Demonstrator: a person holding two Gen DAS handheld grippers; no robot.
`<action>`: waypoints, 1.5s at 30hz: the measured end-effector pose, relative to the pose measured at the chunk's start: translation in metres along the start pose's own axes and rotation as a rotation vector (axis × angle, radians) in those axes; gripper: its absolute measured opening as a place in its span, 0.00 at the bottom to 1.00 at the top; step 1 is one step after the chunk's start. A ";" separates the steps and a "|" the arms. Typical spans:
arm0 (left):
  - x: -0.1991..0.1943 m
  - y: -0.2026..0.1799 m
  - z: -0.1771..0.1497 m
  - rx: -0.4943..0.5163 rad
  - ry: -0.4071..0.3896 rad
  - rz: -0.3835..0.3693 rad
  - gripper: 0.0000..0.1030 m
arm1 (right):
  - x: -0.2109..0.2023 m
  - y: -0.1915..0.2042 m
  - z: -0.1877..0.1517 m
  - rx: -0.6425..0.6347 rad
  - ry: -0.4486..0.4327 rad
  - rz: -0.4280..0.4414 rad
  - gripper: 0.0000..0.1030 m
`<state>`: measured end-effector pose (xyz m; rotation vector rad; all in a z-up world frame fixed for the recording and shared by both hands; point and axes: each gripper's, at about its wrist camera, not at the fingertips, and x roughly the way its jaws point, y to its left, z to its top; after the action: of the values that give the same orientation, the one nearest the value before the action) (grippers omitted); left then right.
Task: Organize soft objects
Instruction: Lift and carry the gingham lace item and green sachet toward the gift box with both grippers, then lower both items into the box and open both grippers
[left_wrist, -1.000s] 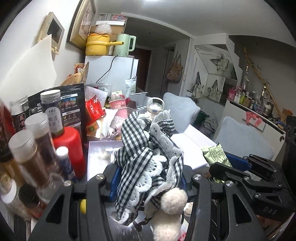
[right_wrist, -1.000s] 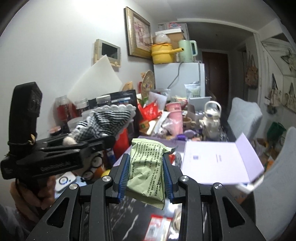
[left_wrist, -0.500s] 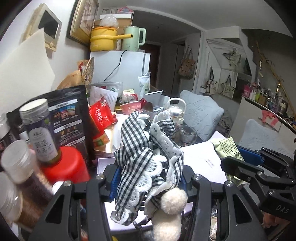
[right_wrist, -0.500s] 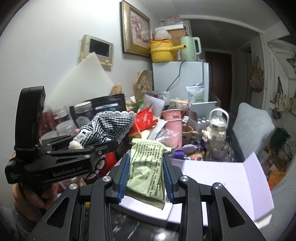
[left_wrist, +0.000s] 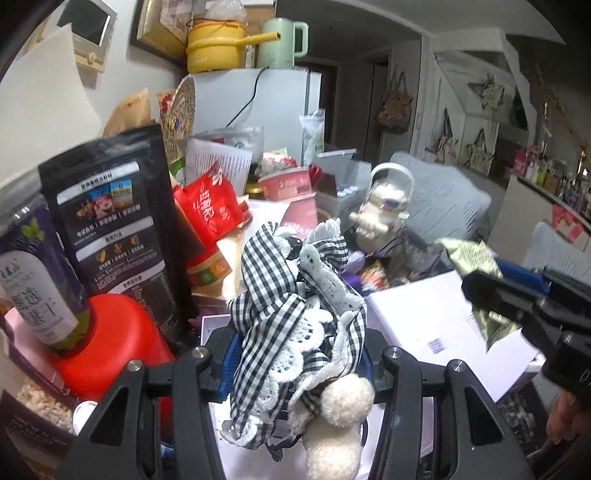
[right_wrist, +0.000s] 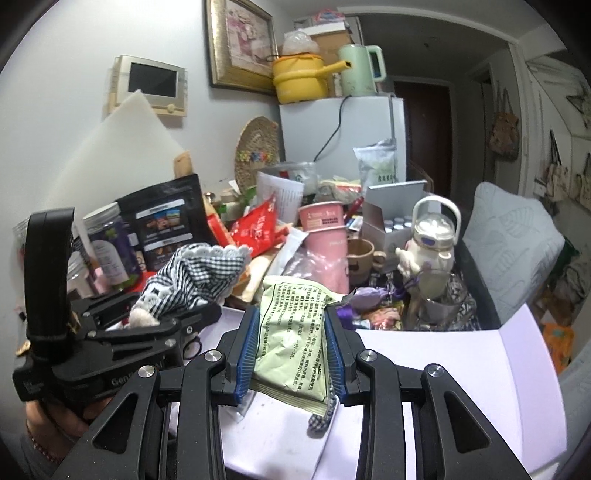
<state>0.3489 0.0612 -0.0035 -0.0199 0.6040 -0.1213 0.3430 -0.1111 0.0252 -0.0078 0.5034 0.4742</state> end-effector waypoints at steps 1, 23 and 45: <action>0.006 0.000 -0.002 0.005 0.014 0.007 0.48 | 0.004 -0.002 -0.001 0.008 0.005 0.001 0.33; 0.098 0.012 -0.042 -0.002 0.314 0.090 0.53 | 0.061 -0.018 -0.030 0.024 0.185 -0.004 0.33; 0.103 0.012 -0.041 0.021 0.342 0.165 0.83 | 0.120 -0.014 -0.067 0.016 0.358 -0.025 0.34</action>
<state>0.4108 0.0620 -0.0963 0.0724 0.9424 0.0305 0.4103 -0.0792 -0.0909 -0.0852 0.8569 0.4458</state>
